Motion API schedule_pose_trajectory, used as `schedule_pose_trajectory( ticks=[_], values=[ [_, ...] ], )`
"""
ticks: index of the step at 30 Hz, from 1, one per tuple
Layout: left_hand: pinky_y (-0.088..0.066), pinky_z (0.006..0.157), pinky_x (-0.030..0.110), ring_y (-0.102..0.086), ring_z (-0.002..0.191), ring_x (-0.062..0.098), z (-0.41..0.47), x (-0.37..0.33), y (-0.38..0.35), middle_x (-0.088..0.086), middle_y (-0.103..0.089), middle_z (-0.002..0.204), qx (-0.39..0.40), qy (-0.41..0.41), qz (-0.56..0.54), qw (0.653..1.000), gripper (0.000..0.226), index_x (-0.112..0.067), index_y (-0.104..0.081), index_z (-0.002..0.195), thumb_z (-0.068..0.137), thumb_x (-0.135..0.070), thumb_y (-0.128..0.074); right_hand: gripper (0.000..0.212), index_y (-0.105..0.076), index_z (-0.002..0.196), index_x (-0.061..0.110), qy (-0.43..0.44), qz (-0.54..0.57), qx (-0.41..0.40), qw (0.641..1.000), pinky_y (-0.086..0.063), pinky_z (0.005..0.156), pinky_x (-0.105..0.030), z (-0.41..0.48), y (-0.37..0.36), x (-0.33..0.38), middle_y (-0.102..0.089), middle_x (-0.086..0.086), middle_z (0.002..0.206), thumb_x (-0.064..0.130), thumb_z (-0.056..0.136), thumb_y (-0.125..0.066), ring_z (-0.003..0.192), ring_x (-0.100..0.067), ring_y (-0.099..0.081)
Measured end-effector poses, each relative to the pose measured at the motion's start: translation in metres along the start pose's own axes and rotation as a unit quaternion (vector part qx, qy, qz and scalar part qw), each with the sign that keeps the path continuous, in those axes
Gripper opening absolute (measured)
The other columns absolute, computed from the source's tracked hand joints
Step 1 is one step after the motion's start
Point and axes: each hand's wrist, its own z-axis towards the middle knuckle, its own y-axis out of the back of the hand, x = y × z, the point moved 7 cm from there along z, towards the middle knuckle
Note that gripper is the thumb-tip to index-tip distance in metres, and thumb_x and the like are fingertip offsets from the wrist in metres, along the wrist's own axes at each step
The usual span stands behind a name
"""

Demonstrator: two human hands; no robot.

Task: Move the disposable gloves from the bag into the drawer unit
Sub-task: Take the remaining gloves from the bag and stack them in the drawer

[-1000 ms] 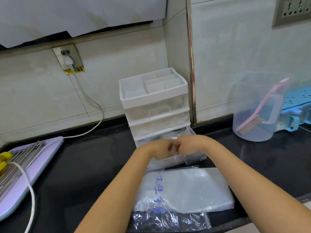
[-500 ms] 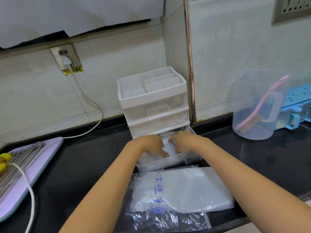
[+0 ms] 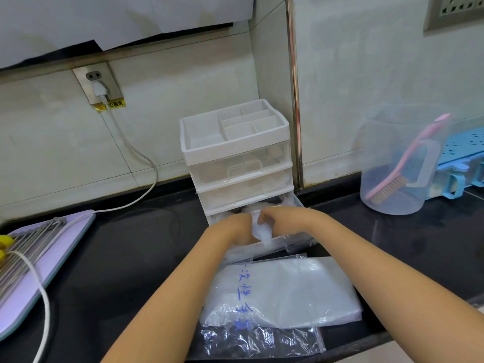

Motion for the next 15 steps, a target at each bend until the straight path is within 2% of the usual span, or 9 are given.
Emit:
schedule_pose_trajectory(
  ticks=[1,3,6,9,11,13,15],
  values=[
    [-0.04,0.08,0.029,-0.048,0.09,0.023,0.0,0.004,-0.001,0.012,-0.06,0.115,0.015,0.012,0.017,1.0,0.031,-0.005,-0.055,0.124,0.095,-0.017,-0.05,0.041,-0.048,0.132,0.019,0.0,-0.012,0.008,1.0,-0.039,0.104,-0.037,0.002,-0.001,-0.001,-0.05,-0.003,0.127,0.013,0.092,-0.053,0.123,-0.027,-0.046],
    [-0.041,0.084,0.03,-0.046,0.092,0.023,-0.001,0.01,0.0,0.011,-0.056,0.124,0.035,0.026,0.05,0.998,0.037,-0.007,-0.05,0.131,0.094,-0.011,-0.05,0.061,-0.028,0.148,0.022,-0.017,-0.056,0.02,0.998,-0.035,0.108,-0.042,0.008,-0.004,-0.002,-0.027,-0.009,0.15,0.014,0.091,-0.05,0.137,-0.032,-0.027],
    [-0.041,0.088,0.03,-0.043,0.097,0.022,-0.002,0.017,-0.001,0.009,-0.051,0.128,0.065,0.049,0.06,0.995,0.05,-0.011,-0.04,0.141,0.092,-0.006,-0.05,0.068,-0.015,0.152,0.023,-0.072,-0.093,0.005,0.993,-0.025,0.113,-0.049,0.016,-0.005,-0.003,-0.007,-0.01,0.155,0.017,0.092,-0.046,0.143,-0.036,-0.004],
    [-0.039,0.081,0.029,-0.042,0.097,0.022,-0.004,0.018,-0.001,0.005,-0.045,0.114,0.087,0.066,0.05,0.993,0.052,-0.013,-0.039,0.143,0.093,-0.007,-0.049,0.068,-0.01,0.153,0.022,-0.115,-0.095,-0.005,0.989,-0.021,0.115,-0.051,0.016,-0.002,0.001,0.006,-0.011,0.157,0.018,0.094,-0.045,0.144,-0.038,0.005],
    [-0.037,0.08,0.029,-0.041,0.097,0.022,-0.008,0.016,0.0,0.005,-0.045,0.113,0.082,0.063,0.047,0.994,0.053,-0.013,-0.036,0.144,0.093,-0.005,-0.048,0.065,-0.012,0.152,0.017,-0.132,-0.069,-0.018,0.989,-0.023,0.114,-0.05,0.013,0.002,0.001,0.0,-0.014,0.157,0.016,0.095,-0.043,0.144,-0.038,-0.002],
    [-0.038,0.08,0.029,-0.042,0.096,0.022,-0.01,0.015,0.002,0.008,-0.05,0.12,0.067,0.058,0.047,0.995,0.055,-0.013,-0.036,0.144,0.091,-0.004,-0.05,0.057,-0.023,0.148,0.01,-0.117,-0.006,-0.047,0.992,-0.034,0.108,-0.042,0.011,0.009,-0.001,-0.02,-0.017,0.152,0.015,0.095,-0.041,0.137,-0.036,-0.025],
    [-0.039,0.08,0.029,-0.044,0.094,0.023,-0.011,0.015,0.003,0.007,-0.052,0.115,0.055,0.053,0.035,0.996,0.053,-0.011,-0.042,0.141,0.089,-0.003,-0.05,0.047,-0.04,0.139,0.01,-0.075,0.054,-0.063,0.994,-0.043,0.092,-0.032,-0.001,0.017,-0.002,-0.043,-0.013,0.139,0.013,0.093,-0.042,0.118,-0.028,-0.048]
  ],
)
